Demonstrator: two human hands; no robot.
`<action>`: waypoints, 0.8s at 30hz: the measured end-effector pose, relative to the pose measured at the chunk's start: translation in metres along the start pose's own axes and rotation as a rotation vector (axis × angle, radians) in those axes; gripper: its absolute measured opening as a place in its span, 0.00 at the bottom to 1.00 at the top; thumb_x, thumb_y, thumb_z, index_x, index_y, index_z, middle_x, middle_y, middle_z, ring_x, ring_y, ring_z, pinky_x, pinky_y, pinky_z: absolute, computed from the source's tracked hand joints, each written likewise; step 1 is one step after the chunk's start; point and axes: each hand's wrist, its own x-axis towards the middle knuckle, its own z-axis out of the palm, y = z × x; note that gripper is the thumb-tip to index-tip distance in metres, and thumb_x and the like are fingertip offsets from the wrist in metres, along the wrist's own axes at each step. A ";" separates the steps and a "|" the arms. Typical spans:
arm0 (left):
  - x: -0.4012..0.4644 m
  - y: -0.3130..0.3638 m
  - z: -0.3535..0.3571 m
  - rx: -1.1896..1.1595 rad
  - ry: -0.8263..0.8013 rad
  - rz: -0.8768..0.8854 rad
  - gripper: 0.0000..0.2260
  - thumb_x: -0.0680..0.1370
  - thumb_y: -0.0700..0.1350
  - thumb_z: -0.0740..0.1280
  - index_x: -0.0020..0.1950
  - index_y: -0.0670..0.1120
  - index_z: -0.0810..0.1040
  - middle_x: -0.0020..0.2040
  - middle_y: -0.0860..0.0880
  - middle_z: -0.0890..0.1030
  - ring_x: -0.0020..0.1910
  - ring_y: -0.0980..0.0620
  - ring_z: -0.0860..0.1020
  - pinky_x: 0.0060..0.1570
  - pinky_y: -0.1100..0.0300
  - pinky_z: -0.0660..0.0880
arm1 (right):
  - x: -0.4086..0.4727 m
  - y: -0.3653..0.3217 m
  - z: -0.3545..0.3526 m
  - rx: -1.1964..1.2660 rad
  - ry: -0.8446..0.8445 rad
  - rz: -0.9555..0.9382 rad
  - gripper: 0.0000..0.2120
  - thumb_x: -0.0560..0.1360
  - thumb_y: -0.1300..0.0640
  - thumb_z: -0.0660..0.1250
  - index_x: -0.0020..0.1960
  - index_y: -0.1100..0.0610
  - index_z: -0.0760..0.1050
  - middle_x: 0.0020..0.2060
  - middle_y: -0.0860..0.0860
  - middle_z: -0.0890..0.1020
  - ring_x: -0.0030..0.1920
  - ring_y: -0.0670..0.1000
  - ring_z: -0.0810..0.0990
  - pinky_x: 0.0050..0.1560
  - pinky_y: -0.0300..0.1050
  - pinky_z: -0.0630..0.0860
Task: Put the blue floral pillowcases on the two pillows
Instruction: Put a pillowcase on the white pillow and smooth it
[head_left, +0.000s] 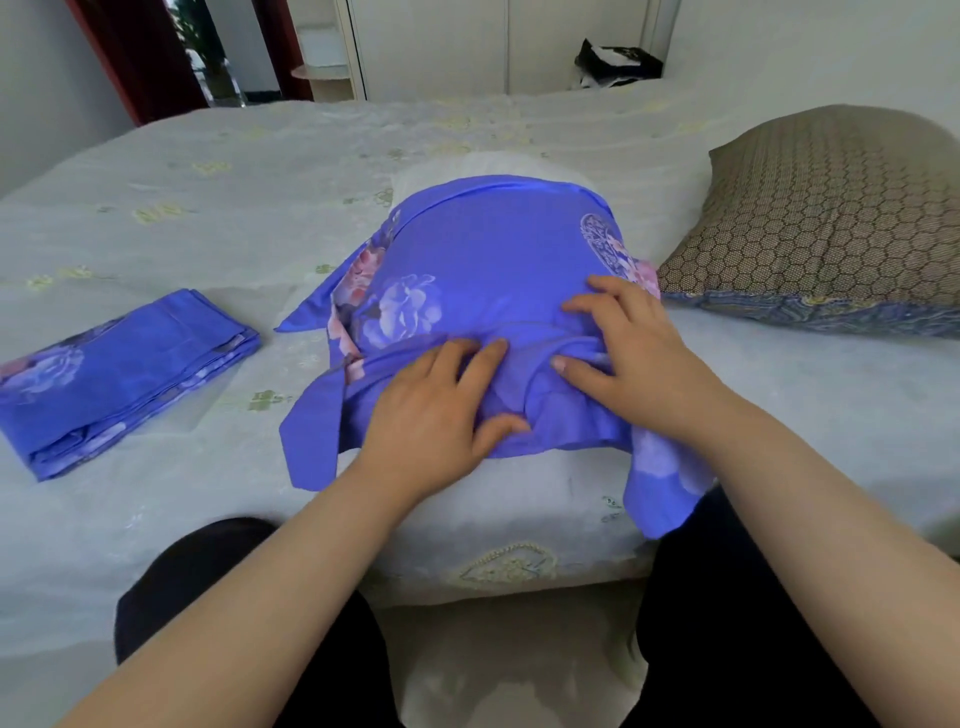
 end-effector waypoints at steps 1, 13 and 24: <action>-0.004 -0.001 0.003 0.018 -0.078 0.010 0.36 0.72 0.69 0.57 0.70 0.46 0.70 0.63 0.42 0.75 0.61 0.40 0.75 0.58 0.49 0.73 | 0.005 0.005 0.004 0.029 -0.035 0.065 0.40 0.65 0.30 0.60 0.71 0.50 0.62 0.71 0.53 0.62 0.73 0.54 0.58 0.72 0.51 0.57; 0.012 -0.070 0.004 0.237 -0.067 -0.079 0.28 0.73 0.38 0.60 0.72 0.55 0.66 0.72 0.48 0.68 0.72 0.41 0.65 0.69 0.41 0.58 | 0.057 -0.009 0.025 0.230 -0.077 0.471 0.28 0.73 0.37 0.64 0.58 0.60 0.73 0.54 0.59 0.80 0.55 0.60 0.77 0.47 0.47 0.68; -0.029 -0.152 -0.049 -0.660 0.077 -1.159 0.16 0.72 0.36 0.58 0.58 0.39 0.74 0.44 0.38 0.76 0.41 0.38 0.76 0.43 0.51 0.74 | 0.050 -0.174 0.096 0.613 -0.140 0.333 0.26 0.75 0.49 0.67 0.61 0.67 0.63 0.58 0.63 0.75 0.59 0.62 0.75 0.55 0.49 0.70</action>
